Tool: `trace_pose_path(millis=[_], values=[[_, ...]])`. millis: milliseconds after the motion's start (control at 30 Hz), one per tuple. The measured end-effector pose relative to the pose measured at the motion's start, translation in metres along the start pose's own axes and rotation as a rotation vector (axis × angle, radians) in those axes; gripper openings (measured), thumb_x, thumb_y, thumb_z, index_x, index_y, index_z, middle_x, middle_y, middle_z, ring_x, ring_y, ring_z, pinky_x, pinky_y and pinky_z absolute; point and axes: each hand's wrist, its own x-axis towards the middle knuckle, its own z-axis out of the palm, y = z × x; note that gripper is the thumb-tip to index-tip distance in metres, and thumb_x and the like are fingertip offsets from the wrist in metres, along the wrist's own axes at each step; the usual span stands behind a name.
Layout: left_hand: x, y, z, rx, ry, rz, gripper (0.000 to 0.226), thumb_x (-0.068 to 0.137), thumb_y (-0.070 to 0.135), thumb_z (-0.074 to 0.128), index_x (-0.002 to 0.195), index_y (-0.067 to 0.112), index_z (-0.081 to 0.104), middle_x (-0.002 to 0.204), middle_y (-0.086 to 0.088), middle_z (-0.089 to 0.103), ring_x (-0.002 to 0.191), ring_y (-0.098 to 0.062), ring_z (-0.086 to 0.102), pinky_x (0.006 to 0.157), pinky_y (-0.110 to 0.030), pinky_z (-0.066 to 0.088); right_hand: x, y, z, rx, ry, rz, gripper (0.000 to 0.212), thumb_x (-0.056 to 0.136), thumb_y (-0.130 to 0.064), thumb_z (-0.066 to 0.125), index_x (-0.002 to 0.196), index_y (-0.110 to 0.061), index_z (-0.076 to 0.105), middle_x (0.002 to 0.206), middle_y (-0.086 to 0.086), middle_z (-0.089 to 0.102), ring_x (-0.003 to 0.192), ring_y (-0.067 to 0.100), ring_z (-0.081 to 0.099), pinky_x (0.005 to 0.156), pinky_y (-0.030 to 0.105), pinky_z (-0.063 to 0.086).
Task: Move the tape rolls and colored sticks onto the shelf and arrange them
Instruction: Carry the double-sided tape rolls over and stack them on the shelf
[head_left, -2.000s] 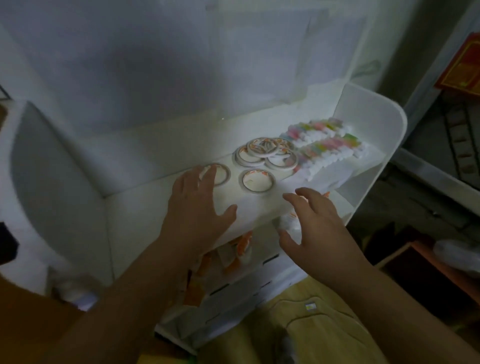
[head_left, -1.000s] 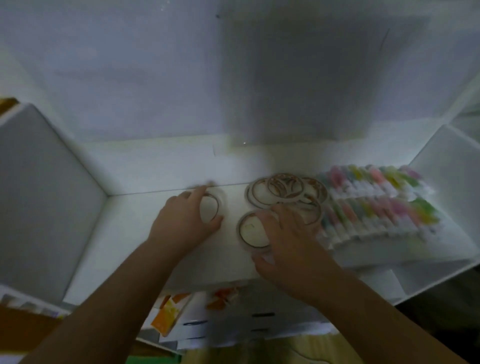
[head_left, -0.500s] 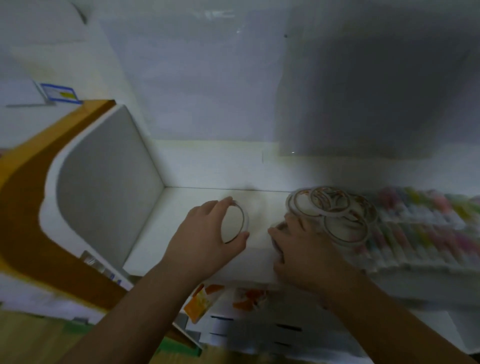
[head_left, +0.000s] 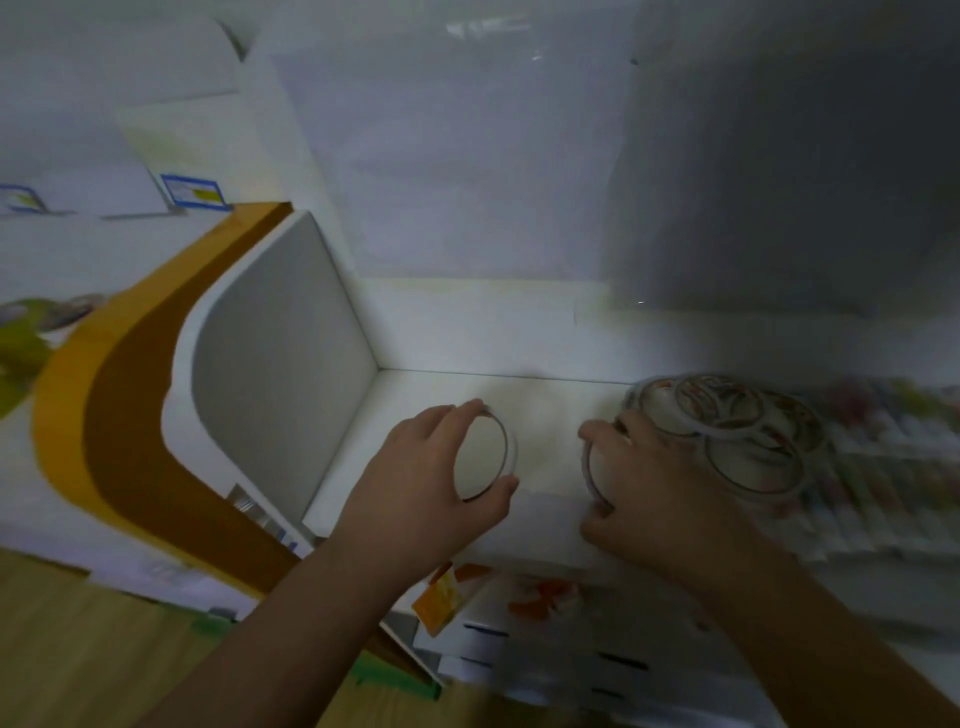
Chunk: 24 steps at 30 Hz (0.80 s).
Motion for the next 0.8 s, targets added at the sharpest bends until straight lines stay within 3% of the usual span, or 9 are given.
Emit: trace_pose_path(millis=[267, 500, 600, 700, 800], values=[[-0.030, -0.026, -0.023, -0.042, 0.031, 0.013, 0.079, 0.080, 0.065, 0.061, 0.147, 0.037, 0.031, 0.148, 0.011, 0.041, 0.132, -0.010, 0.038, 0.106, -0.021, 0.032, -0.010, -0.053, -0.011, 0.009, 0.198, -0.087, 0.077, 0.068, -0.041, 0.071, 0.138, -0.035, 0.039, 0.134, -0.008, 0.039, 0.114, 0.016, 0.049, 0.079, 0.024, 0.039], [-0.083, -0.060, -0.074, -0.137, 0.125, 0.096, 0.078, 0.081, 0.062, 0.062, 0.148, 0.031, 0.036, 0.144, 0.015, 0.043, 0.129, -0.002, 0.039, 0.104, -0.017, 0.036, -0.025, -0.126, 0.004, 0.184, 0.092, -0.077, 0.081, 0.074, -0.045, 0.076, 0.140, -0.044, 0.028, 0.138, -0.008, 0.035, 0.100, 0.013, 0.053, 0.078, 0.021, 0.047], [-0.106, -0.085, -0.102, -0.163, 0.159, 0.113, 0.078, 0.080, 0.059, 0.065, 0.147, 0.030, 0.037, 0.143, 0.014, 0.044, 0.130, -0.003, 0.041, 0.104, -0.017, 0.038, -0.034, -0.166, 0.013, 0.208, 0.060, -0.091, 0.082, 0.076, -0.044, 0.076, 0.141, -0.046, 0.027, 0.134, -0.012, 0.034, 0.097, 0.009, 0.048, 0.071, 0.016, 0.041], [-0.131, -0.119, -0.129, -0.210, 0.192, 0.089, 0.083, 0.079, 0.061, 0.066, 0.150, 0.034, 0.032, 0.146, 0.019, 0.038, 0.132, 0.002, 0.034, 0.102, -0.005, 0.026, -0.045, -0.215, 0.022, 0.168, 0.053, -0.163, 0.084, 0.075, -0.046, 0.076, 0.143, -0.043, 0.026, 0.124, -0.021, 0.028, 0.092, 0.007, 0.048, 0.064, 0.007, 0.040], [-0.157, -0.158, -0.155, -0.220, 0.241, 0.071, 0.082, 0.078, 0.064, 0.063, 0.148, 0.035, 0.031, 0.144, 0.021, 0.040, 0.130, 0.002, 0.038, 0.102, -0.012, 0.033, -0.052, -0.266, 0.034, 0.133, 0.054, -0.270, 0.089, 0.071, -0.053, 0.077, 0.143, -0.040, 0.027, 0.118, -0.023, 0.028, 0.090, 0.002, 0.053, 0.063, 0.006, 0.044]])
